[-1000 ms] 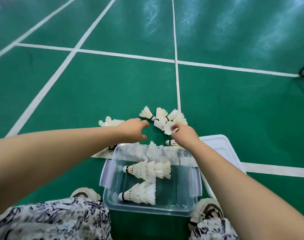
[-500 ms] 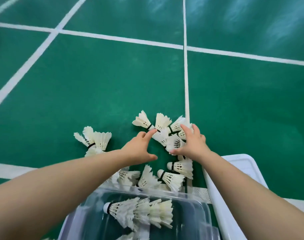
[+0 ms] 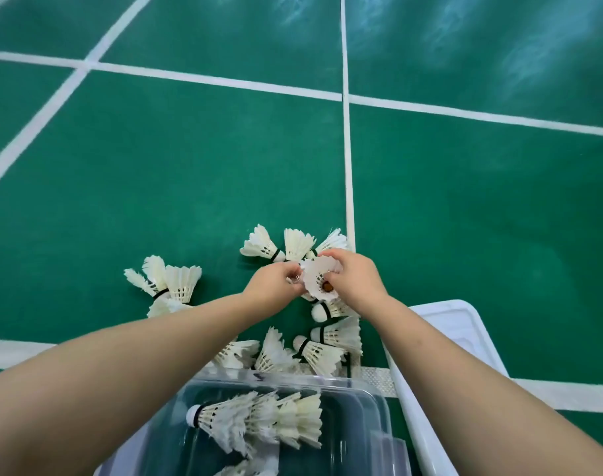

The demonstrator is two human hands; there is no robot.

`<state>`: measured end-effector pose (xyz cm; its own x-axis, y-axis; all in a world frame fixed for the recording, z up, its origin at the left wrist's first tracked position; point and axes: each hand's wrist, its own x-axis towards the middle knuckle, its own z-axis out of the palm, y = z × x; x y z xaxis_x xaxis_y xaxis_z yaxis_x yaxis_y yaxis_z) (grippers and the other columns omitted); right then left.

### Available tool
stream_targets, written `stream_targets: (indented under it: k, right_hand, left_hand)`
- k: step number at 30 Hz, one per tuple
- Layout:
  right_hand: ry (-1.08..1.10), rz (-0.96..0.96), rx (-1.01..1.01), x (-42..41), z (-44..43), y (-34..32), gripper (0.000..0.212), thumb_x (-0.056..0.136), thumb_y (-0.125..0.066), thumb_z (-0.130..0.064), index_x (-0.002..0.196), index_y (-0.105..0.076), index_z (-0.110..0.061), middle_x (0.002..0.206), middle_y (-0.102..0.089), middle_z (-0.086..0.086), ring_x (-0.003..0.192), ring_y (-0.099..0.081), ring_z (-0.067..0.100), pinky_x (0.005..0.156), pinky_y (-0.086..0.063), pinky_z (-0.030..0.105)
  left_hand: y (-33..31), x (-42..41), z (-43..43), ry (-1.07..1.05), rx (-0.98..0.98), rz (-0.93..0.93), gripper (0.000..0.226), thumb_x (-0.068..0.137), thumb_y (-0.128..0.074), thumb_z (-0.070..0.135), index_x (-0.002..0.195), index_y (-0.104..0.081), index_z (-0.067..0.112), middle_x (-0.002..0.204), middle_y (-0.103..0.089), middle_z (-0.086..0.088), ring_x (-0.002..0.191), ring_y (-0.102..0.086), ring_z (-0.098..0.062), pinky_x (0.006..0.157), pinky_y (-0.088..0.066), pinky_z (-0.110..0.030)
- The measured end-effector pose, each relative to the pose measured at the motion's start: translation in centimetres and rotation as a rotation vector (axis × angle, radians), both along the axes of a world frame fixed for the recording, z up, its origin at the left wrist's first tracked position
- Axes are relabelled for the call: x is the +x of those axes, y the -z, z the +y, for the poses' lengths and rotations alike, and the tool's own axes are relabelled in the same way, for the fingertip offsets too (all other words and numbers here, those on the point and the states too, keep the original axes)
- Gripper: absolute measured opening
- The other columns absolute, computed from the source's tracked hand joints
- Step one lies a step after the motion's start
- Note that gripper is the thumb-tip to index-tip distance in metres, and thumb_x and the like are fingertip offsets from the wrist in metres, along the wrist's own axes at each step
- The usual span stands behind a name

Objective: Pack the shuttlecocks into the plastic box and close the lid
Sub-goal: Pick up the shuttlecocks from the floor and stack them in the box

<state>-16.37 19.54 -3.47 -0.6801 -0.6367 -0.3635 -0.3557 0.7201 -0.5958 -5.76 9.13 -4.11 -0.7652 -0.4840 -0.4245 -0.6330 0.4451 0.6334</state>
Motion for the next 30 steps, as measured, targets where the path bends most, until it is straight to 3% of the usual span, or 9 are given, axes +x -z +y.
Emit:
stream_targets:
  k: [4,8,11,14,16,19,23,26,30]
  right_hand:
    - [0.034,-0.022,-0.075,0.6,1.2,-3.4,0.040,0.085,-0.056,-0.008,0.119,-0.060,-0.028,0.118,-0.064,0.000,0.076,-0.054,0.017,0.055,-0.039,0.013]
    - [0.037,-0.056,-0.172,2.3,2.7,-7.4,0.038,0.081,-0.063,-0.010,0.113,-0.058,-0.029,0.110,-0.061,-0.001,0.084,-0.057,0.018,0.065,-0.040,0.024]
    - [0.010,-0.099,-0.225,4.5,3.5,-10.1,0.038,0.079,-0.066,-0.010,0.111,-0.054,-0.027,0.095,-0.059,-0.007,0.080,-0.056,0.011,0.062,-0.041,0.018]
    - [-0.031,-0.122,-0.242,7.4,4.0,-12.5,0.038,0.080,-0.067,-0.010,0.113,-0.055,-0.025,0.084,-0.055,-0.015,0.071,-0.052,0.001,0.058,-0.039,0.015]
    - [-0.042,-0.145,-0.256,9.3,4.3,-13.6,0.037,0.079,-0.067,-0.009,0.111,-0.056,-0.026,0.085,-0.057,-0.012,0.070,-0.053,0.004,0.059,-0.041,0.017]
    - [-0.070,-0.149,-0.259,11.8,4.9,-14.6,0.037,0.078,-0.067,-0.009,0.105,-0.055,-0.032,0.096,-0.062,-0.002,0.079,-0.057,0.013,0.069,-0.046,0.022]
    - [-0.144,-0.122,-0.219,15.0,5.8,-15.4,0.039,0.078,-0.065,-0.010,0.106,-0.055,-0.036,0.107,-0.063,-0.001,0.091,-0.058,0.017,0.077,-0.046,0.024]
    - [-0.185,-0.097,-0.222,16.6,6.1,-15.8,0.044,0.078,-0.061,-0.007,0.113,-0.054,-0.034,0.111,-0.062,-0.003,0.095,-0.057,0.016,0.085,-0.046,0.028]
    - [-0.237,-0.053,-0.192,18.0,7.1,-15.8,0.059,0.078,-0.057,-0.006,0.129,-0.045,-0.034,0.116,-0.060,-0.002,0.093,-0.058,0.017,0.083,-0.047,0.027]
  left_hand:
    - [-3.1,1.7,0.2,0.047,-0.131,0.016,0.005,0.088,-0.052,0.018,0.085,-0.054,0.016,0.086,-0.060,-0.004,0.078,-0.051,-0.022,0.062,-0.034,-0.028]
    - [-6.4,4.6,0.1,0.011,-0.256,0.031,0.015,0.088,-0.046,0.013,0.100,-0.055,0.012,0.084,-0.061,-0.008,0.071,-0.047,-0.022,0.058,-0.034,-0.029]
    - [-8.7,7.3,0.3,0.002,-0.306,0.071,0.024,0.088,-0.046,0.012,0.112,-0.050,0.015,0.075,-0.058,-0.007,0.060,-0.046,-0.019,0.051,-0.033,-0.028]
    - [-10.7,9.7,1.1,0.030,-0.344,0.094,0.035,0.087,-0.050,0.012,0.121,-0.046,0.020,0.094,-0.064,-0.013,0.076,-0.058,-0.027,0.062,-0.044,-0.031]
    - [-11.6,11.3,1.6,0.056,-0.341,0.097,0.042,0.085,-0.053,0.012,0.124,-0.045,0.023,0.104,-0.064,-0.015,0.090,-0.060,-0.031,0.074,-0.048,-0.034]
    - [-12.5,13.5,2.2,0.121,-0.383,0.075,0.051,0.081,-0.061,0.017,0.128,-0.044,0.026,0.101,-0.065,-0.016,0.097,-0.057,-0.031,0.079,-0.050,-0.035]
    - [-13.3,15.6,3.0,0.198,-0.464,0.051,0.065,0.074,-0.068,0.036,0.133,-0.040,0.030,0.104,-0.068,-0.005,0.100,-0.053,-0.028,0.087,-0.048,-0.038]
    - [-13.0,16.0,3.5,0.301,-0.532,0.004,0.049,0.077,-0.056,0.043,0.122,-0.045,0.027,0.097,-0.068,-0.002,0.081,-0.046,-0.024,0.087,-0.045,-0.039]
    - [-12.9,17.0,4.7,0.302,-0.452,0.001,0.027,0.082,-0.044,0.018,0.109,-0.047,0.015,0.089,-0.061,-0.007,0.086,-0.041,-0.023,0.080,-0.043,-0.035]
